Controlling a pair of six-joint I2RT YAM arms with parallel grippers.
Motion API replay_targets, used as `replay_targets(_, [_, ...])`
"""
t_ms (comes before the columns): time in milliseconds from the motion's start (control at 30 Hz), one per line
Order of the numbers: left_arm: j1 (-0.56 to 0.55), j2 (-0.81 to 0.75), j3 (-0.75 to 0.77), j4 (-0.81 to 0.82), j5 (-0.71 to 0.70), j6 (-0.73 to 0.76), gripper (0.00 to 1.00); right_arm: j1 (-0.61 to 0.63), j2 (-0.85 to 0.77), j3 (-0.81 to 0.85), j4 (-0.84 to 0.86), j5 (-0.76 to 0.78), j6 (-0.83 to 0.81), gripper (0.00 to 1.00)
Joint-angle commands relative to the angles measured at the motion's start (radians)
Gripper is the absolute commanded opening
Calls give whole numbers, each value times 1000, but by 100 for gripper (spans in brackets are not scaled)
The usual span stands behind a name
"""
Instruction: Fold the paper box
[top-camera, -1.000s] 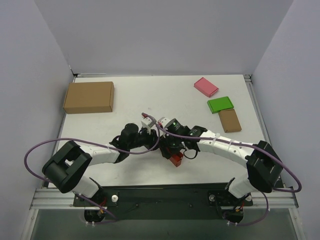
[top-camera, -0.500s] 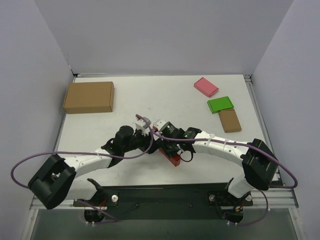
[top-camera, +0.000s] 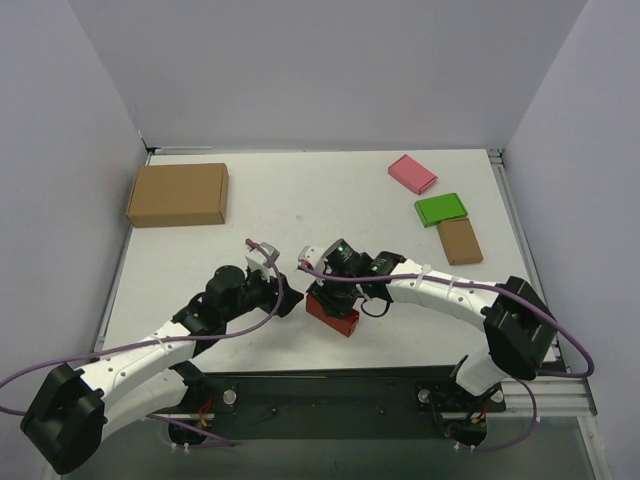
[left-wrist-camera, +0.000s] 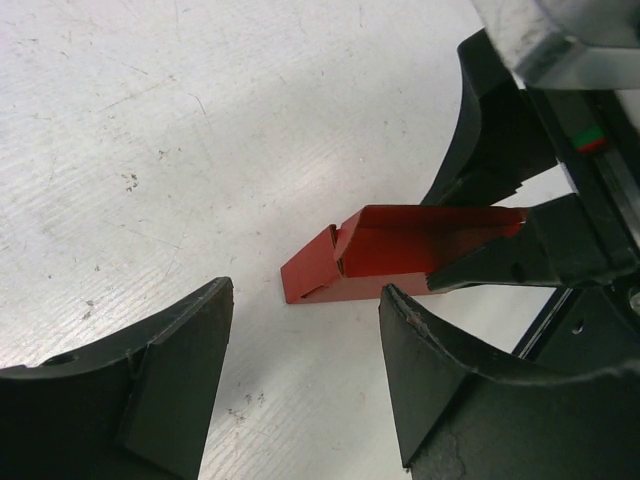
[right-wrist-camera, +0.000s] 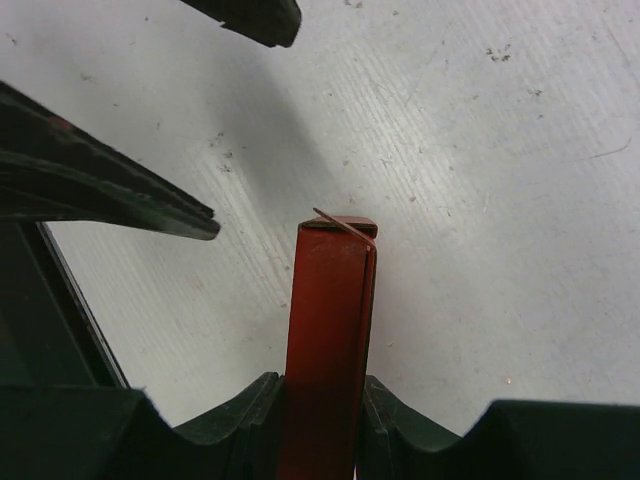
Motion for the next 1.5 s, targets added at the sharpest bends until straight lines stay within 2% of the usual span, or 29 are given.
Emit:
replay_targets(0, [3, 46, 23, 46, 24, 53, 69, 3, 4, 4, 2, -71, -37, 14])
replay_targets(300, [-8, 124, 69, 112, 40, 83, 56, 15, 9, -5, 2, -49, -26, 14])
replay_targets(700, [-34, 184, 103, 167, 65, 102, 54, 15, 13, -5, 3, -46, -23, 13])
replay_targets(1000, [-49, 211, 128, 175, 57, 110, 37, 15, 18, -11, 5, -38, -22, 13])
replay_targets(1133, [-57, 219, 126, 178, 54, 108, 33, 15, 26, -11, 5, -37, -20, 13])
replay_targets(1467, [-86, 233, 141, 126, 18, 113, 14, 13, 35, -8, 5, -31, -20, 12])
